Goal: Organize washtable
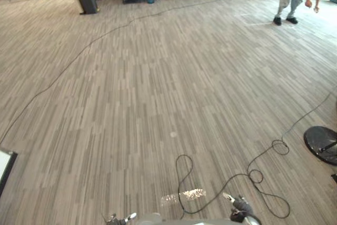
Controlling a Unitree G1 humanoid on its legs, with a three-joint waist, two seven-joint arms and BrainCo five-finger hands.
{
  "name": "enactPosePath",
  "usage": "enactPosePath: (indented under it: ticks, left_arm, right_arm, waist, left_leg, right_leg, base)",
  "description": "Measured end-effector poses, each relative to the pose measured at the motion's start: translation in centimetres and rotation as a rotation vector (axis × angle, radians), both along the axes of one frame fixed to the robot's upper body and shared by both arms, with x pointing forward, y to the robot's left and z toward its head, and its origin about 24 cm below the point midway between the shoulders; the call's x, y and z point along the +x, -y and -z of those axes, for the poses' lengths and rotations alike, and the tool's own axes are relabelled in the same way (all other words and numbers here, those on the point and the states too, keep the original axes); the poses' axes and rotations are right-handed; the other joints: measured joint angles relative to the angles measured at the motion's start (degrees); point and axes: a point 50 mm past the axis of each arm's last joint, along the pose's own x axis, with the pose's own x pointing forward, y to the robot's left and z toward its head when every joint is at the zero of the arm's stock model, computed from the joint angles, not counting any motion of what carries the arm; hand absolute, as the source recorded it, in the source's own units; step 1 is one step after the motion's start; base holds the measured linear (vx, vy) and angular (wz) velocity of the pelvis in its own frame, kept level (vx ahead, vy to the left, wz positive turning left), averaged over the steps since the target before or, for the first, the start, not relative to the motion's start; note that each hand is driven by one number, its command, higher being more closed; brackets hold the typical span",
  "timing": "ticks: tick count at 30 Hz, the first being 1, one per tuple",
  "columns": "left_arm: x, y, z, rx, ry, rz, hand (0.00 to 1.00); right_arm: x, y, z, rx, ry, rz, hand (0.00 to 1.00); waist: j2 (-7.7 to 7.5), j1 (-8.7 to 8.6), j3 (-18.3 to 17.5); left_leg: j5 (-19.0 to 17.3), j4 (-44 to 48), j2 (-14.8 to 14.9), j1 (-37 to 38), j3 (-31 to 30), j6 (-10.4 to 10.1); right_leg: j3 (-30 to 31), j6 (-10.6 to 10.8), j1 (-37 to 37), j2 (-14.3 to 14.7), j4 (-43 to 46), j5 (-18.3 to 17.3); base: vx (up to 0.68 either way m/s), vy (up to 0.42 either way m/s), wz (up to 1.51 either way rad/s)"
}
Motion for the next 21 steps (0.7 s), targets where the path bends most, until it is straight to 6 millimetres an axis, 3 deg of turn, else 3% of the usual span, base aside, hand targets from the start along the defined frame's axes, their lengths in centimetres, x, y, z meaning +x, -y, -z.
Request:
enactPosePath:
  ticks: [1,2,3,5,7,9,16,21]
  left_arm:
    - [0.0,0.0,0.0,-0.005,0.005,-0.003,0.0]
    - [0.0,-0.1,0.0,-0.004,0.008,-0.004,0.0]
    - [0.2,-0.4,-0.1,0.003,0.016,-0.002,0.0]
    - [0.6,0.0,-0.1,-0.006,0.035,-0.013,0.0]
    - [-0.2,0.9,0.1,-0.035,0.031,-0.083,0.0]
    - [-0.7,1.1,0.2,-0.042,0.022,-0.105,0.0]
    - [-0.8,1.0,0.2,-0.046,0.019,-0.102,0.0]
    - [-0.7,0.6,0.1,-0.043,0.021,-0.077,0.0]
  right_arm:
    - [-0.4,0.0,0.1,0.003,-0.009,0.002,0.0]
    - [-0.7,-0.1,0.2,0.005,-0.018,0.007,0.0]
    - [-1.1,-0.2,0.3,0.008,-0.027,0.012,0.0]
    - [-2.3,0.5,0.6,0.002,-0.069,0.044,0.0]
    - [-2.7,1.3,0.6,-0.009,-0.079,0.09,0.0]
    - [-2.9,1.5,0.6,-0.016,-0.085,0.109,0.0]
    - [-3.4,1.7,0.7,-0.021,-0.115,0.126,0.0]
    - [-4.5,1.2,1.2,-0.014,-0.18,0.033,0.0]
  waist:
    - [-0.11,-0.03,-0.06]
    - [-0.64,-0.05,-0.2]
    - [-1.64,-0.1,-0.18]
    - [-0.32,-0.02,0.1]
    - [1.26,0.11,-0.26]
    - [1.64,-0.06,-0.73]
    - [0.7,0.07,-1.47]
    - [-0.32,0.01,-1.5]
  left_leg:
    - [0.26,-0.68,0.61,0.64,-0.21,-0.43]
    - [0.52,-1.25,0.18,0.79,-0.94,-0.87]
    - [0.65,-1.47,-0.76,0.76,-1.49,-1.09]
    - [1.48,-2.81,-0.37,1.49,-3.08,-2.56]
    - [1.95,-5.86,0.83,2.99,-3.21,-3.33]
    - [2.62,-7.5,1.47,3.91,-4.02,-4.38]
    - [3.46,-9.66,1.81,4.6,-4.56,-4.6]
    - [4.87,-9.7,0.36,3.71,-6.49,-3.7]
  right_leg:
    - [-2.55,0.62,1.02,3.32,-7.87,-1.09]
    - [-3.43,0.14,2.93,5.58,-18.24,0.35]
    - [-4.1,-1.17,3.59,5.47,-22.46,2.91]
    - [-5.8,-1.8,5.56,5.58,-24.85,2.98]
    - [-6.47,-2.32,7.68,6.96,-28.85,3.6]
    - [-7.53,-2.55,9.82,7.7,-32.19,4.55]
    - [-8.12,-2.63,13.41,9.02,-40.11,8.39]
    - [-9.75,-1.55,15.02,7.52,-43.51,10.36]
  base:
    - [0.18,-0.058,0.18]
    - [0.19,-0.069,0.28]
    - [0.22,-0.089,0.4]
    - [0.19,-0.055,0.32]
    - [0.19,-0.041,0.1]
    - [0.17,-0.058,0.15]
    - [0.06,-0.007,0.03]
    - [-0.04,0.024,0.19]
